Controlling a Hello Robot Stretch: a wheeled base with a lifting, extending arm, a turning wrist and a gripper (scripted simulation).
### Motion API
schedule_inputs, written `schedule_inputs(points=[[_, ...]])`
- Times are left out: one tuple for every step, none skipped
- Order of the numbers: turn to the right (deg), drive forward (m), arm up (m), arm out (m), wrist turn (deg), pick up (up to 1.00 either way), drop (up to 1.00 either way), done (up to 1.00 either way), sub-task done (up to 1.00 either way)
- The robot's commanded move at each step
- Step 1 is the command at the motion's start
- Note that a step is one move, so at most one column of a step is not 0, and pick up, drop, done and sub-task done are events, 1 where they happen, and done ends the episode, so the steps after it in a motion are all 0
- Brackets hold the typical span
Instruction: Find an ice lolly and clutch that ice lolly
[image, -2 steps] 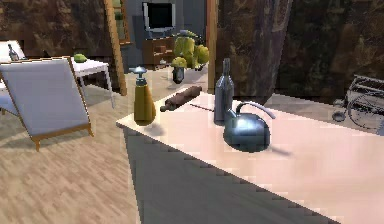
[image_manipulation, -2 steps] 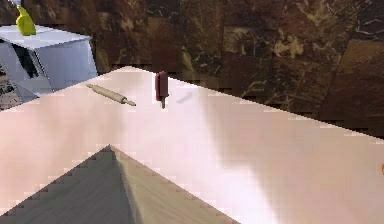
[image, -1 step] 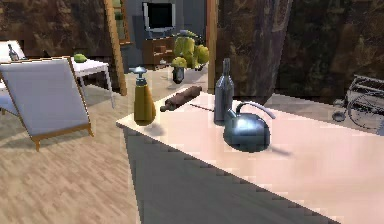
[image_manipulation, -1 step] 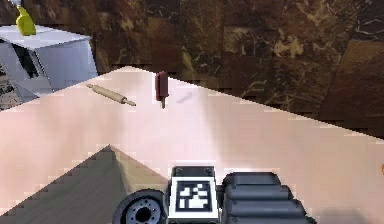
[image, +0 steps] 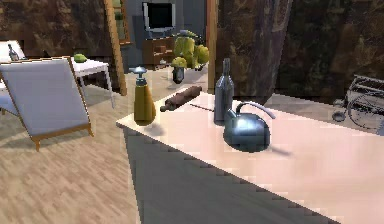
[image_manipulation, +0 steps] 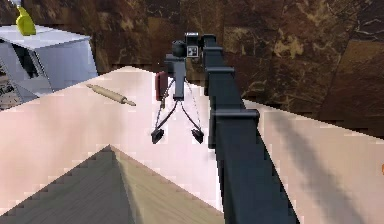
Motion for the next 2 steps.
schedule_inputs(points=[[0.0,0.00,0.00,0.00,45.0,0.00,0.00,0.00,0.00],[0.0,0.00,0.00,0.00,45.0,0.00,0.00,0.00,0.00]])
